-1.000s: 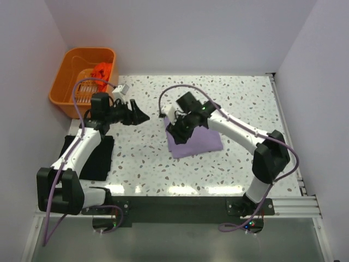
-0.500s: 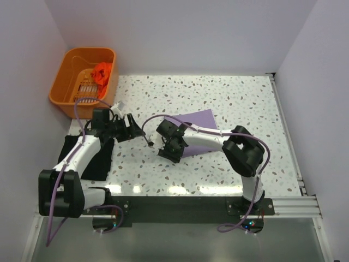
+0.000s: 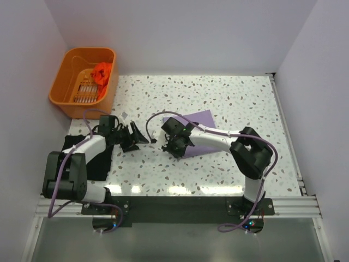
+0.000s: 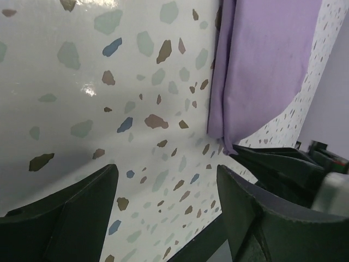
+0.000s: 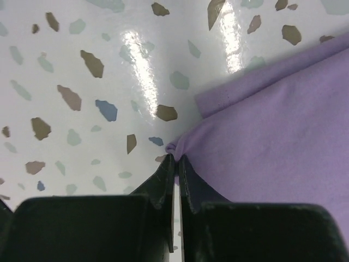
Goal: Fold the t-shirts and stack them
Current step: Neatly place the folded tshirt to the corner
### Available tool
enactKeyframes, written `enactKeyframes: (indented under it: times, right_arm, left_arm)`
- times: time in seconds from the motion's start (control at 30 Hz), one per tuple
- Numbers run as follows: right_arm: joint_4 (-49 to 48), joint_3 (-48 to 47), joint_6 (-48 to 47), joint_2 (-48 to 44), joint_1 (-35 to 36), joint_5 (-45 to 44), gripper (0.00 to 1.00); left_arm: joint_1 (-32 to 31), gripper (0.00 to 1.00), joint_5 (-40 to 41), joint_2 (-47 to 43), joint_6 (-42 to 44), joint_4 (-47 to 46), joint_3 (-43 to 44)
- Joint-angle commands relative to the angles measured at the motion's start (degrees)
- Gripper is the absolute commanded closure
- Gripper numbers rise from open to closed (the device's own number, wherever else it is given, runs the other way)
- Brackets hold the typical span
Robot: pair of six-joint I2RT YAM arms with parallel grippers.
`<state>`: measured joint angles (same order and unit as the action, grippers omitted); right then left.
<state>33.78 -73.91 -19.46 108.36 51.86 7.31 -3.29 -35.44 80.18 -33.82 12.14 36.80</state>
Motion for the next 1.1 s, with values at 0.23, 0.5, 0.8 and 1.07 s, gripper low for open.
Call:
enactKeyframes:
  times: [0.23,0.5,0.8,1.07]
  right_arm:
    - [-1.8,-3.4,0.0,-6.9,-4.0,11.6,1.00]
    - [-0.9,-5.3,0.1,-6.6,-4.2,14.8,1.00]
    - [-2.1,-6.9,2.6,-5.9,-4.0,18.4,1.00]
    - [-3.5,-6.7,3.6,-4.9,-3.3,20.0,1.00]
  left_arm:
    - [-6.5,0.17,-5.3,8.3,-17.2,-24.7,-2.5]
    - [-10.5,0.09,-4.0,15.0,-25.0,-32.3,-1.5]
    - [-13.3,0.16,-5.8,23.9,-31.0,-35.4,2.3]
    - [-15.4,0.34,-10.0,27.2,-29.6,-36.1,2.2]
